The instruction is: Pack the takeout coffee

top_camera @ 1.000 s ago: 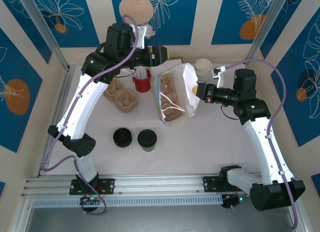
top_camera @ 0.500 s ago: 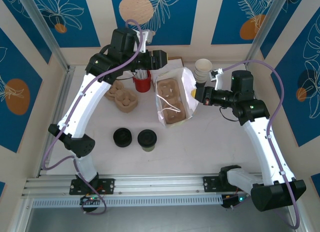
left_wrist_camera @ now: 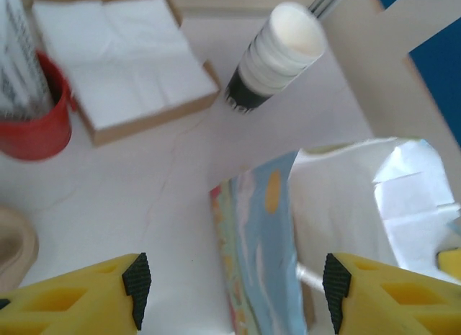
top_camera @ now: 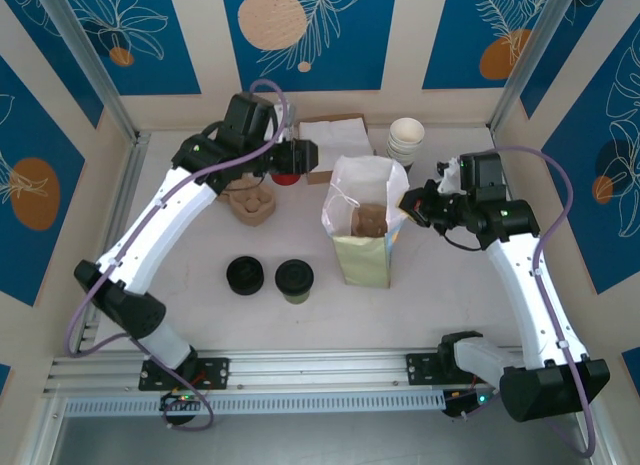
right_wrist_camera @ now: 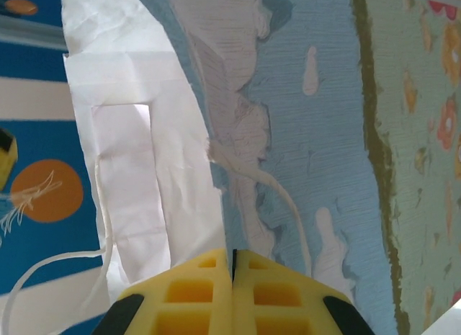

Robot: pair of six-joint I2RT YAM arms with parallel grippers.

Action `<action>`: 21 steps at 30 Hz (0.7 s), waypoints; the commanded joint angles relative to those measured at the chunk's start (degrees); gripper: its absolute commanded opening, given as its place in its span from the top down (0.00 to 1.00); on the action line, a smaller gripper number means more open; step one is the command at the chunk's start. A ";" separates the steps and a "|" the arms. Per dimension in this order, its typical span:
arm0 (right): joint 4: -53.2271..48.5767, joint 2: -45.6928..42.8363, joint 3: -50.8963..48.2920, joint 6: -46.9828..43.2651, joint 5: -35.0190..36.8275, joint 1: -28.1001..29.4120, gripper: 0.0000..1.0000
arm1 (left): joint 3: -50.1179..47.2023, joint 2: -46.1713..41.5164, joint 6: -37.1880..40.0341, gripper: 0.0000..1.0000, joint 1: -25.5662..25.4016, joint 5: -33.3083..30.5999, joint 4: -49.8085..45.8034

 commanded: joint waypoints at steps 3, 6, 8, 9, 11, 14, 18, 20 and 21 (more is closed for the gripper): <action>-1.59 -2.82 -6.95 9.28 0.48 -0.90 1.00 | -12.20 -6.86 -0.99 0.33 -3.72 -4.49 4.71; -2.06 -3.35 -9.04 7.80 0.60 -1.82 0.98 | -18.97 -9.71 1.88 0.29 -8.63 -9.44 6.66; -0.37 -4.68 -11.28 6.70 1.39 -2.27 0.88 | -22.42 -11.21 1.62 0.27 -10.51 -11.66 7.48; 0.13 -5.47 -12.14 6.37 1.54 -2.74 0.80 | -24.04 -12.05 1.27 0.27 -11.11 -12.24 8.01; 1.27 -6.84 -12.79 5.38 1.07 -3.83 0.67 | -26.87 -13.72 1.02 0.25 -12.29 -13.50 9.19; -0.59 -7.07 -9.22 2.12 1.61 -5.67 0.53 | -30.87 -16.37 0.61 0.22 -13.53 -14.82 10.99; -1.82 -5.59 -3.99 0.03 0.45 -6.76 0.49 | -34.40 -19.46 0.57 0.22 -13.80 -16.62 12.33; -3.40 -4.43 -1.43 -0.68 0.62 -6.75 0.48 | -35.26 -20.72 0.81 0.22 -13.90 -17.20 12.45; -4.27 -3.88 0.00 -1.13 0.64 -6.76 0.48 | -35.63 -21.21 0.99 0.21 -13.88 -17.60 12.44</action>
